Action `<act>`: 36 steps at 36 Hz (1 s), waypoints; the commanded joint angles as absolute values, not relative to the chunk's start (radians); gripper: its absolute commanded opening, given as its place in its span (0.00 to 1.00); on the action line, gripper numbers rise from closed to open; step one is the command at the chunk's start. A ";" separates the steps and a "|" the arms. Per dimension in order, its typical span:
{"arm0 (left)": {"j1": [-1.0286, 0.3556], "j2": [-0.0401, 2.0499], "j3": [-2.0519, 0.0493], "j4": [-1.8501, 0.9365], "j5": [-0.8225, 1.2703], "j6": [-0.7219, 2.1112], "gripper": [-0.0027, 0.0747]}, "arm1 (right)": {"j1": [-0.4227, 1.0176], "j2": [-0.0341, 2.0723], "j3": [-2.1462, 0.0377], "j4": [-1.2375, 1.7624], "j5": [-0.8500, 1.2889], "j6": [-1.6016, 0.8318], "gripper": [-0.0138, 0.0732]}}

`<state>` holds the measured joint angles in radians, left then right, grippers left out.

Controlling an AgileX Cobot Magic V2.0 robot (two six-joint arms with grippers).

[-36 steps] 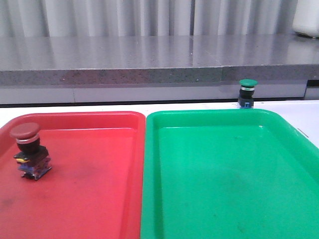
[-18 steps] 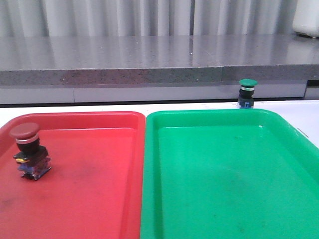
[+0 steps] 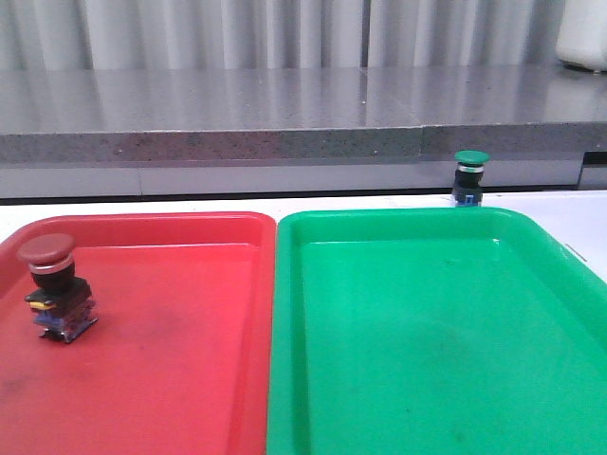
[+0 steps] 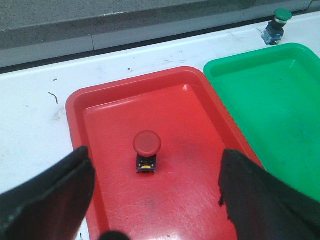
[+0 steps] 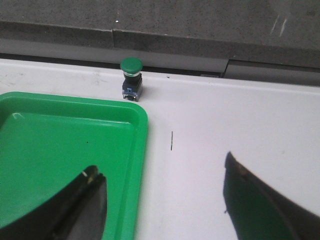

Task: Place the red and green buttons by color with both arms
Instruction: 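Open the left gripper and lift it away from the button, then lower the right gripper onto the green-capped button and grasp it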

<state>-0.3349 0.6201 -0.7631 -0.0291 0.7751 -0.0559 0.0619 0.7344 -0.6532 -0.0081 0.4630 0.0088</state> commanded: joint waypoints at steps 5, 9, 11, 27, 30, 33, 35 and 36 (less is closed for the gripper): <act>-0.340 0.619 -0.786 -0.029 0.710 -0.068 0.70 | 0.066 0.964 -0.836 0.008 0.405 0.008 0.75; -0.340 0.619 -0.786 -0.029 0.710 -0.068 0.70 | 0.090 1.087 -0.927 0.008 0.405 0.008 0.75; -0.340 0.619 -0.786 -0.029 0.710 -0.068 0.70 | 0.104 1.147 -0.973 0.008 0.402 0.008 0.75; -0.340 0.619 -0.786 -0.029 0.710 -0.068 0.70 | 0.141 1.689 -1.422 0.035 0.417 0.008 0.75; -0.340 0.619 -0.786 -0.029 0.710 -0.068 0.70 | 0.141 1.776 -1.489 0.035 0.420 0.008 0.75; -0.340 0.619 -0.786 -0.029 0.710 -0.068 0.70 | 0.141 1.841 -1.535 0.035 0.419 0.008 0.75; -0.340 0.619 -0.786 -0.029 0.710 -0.068 0.70 | 0.141 1.875 -1.556 0.035 0.416 0.008 0.75; -0.340 0.619 -0.786 -0.029 0.710 -0.068 0.70 | 0.141 1.893 -1.567 0.035 0.410 0.008 0.75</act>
